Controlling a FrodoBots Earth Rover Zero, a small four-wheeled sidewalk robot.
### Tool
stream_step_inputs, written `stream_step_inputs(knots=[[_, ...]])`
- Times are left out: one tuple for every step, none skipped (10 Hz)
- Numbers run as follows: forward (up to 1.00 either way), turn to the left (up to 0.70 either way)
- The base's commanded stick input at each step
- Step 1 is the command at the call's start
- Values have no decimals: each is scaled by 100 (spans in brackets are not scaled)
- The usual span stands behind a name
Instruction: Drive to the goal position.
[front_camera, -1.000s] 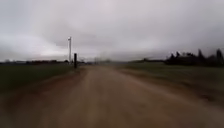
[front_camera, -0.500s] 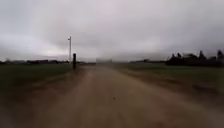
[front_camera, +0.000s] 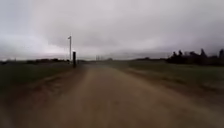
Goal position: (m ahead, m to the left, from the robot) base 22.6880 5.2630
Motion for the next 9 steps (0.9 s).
stream_step_inputs(knots=[[9, 4], [22, 9], [35, 14], [48, 19], [61, 24], [75, 29], [84, 33], [84, 34], [85, 23]])
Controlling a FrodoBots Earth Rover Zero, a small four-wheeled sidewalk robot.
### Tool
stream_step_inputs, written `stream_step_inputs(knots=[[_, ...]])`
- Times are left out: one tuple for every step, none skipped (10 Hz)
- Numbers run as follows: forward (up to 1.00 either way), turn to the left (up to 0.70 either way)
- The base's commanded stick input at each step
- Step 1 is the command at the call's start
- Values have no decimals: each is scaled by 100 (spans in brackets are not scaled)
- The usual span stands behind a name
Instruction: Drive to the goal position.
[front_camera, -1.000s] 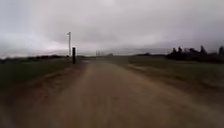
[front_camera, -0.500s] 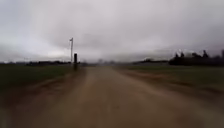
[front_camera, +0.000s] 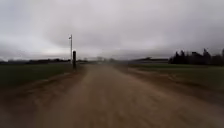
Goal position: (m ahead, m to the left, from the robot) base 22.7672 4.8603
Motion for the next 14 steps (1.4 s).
stream_step_inputs(knots=[[85, 19], [85, 16], [85, 12], [85, 9], [85, 5], [85, 8], [85, 20], [85, 33], [85, 34], [85, 34], [85, 23], [85, 8], [85, 0], [85, 0]])
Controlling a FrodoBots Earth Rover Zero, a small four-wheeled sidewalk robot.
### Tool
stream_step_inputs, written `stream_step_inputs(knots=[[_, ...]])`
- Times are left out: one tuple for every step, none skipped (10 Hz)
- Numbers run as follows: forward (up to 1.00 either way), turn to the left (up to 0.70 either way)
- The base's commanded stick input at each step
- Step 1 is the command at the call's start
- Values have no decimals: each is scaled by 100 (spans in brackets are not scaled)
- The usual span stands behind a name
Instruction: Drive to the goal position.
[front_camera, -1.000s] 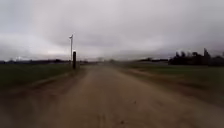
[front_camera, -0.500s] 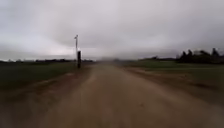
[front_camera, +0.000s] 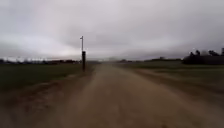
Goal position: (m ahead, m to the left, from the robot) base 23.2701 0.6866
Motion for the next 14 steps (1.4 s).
stream_step_inputs(knots=[[85, 1], [85, 2], [85, 1], [85, -7], [85, -15], [85, -23], [85, -31], [85, -34], [85, -34], [85, -34], [85, -34], [85, -29], [85, -12], [85, 0]])
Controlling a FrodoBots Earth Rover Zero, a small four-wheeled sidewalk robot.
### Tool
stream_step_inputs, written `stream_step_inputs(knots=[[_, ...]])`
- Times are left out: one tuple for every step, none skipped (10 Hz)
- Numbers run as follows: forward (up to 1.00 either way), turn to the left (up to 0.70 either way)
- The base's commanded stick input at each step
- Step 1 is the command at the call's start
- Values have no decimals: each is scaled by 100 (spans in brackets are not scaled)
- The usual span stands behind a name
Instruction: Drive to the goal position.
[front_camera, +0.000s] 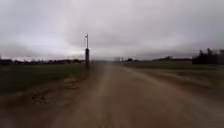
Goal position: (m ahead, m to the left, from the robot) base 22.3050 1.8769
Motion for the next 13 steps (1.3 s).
stream_step_inputs(knots=[[85, 0], [85, 0], [85, 0], [85, 0], [85, -17], [85, -32], [85, 0], [85, 0], [85, 0], [85, 0], [85, 0], [85, 0], [85, 23]])
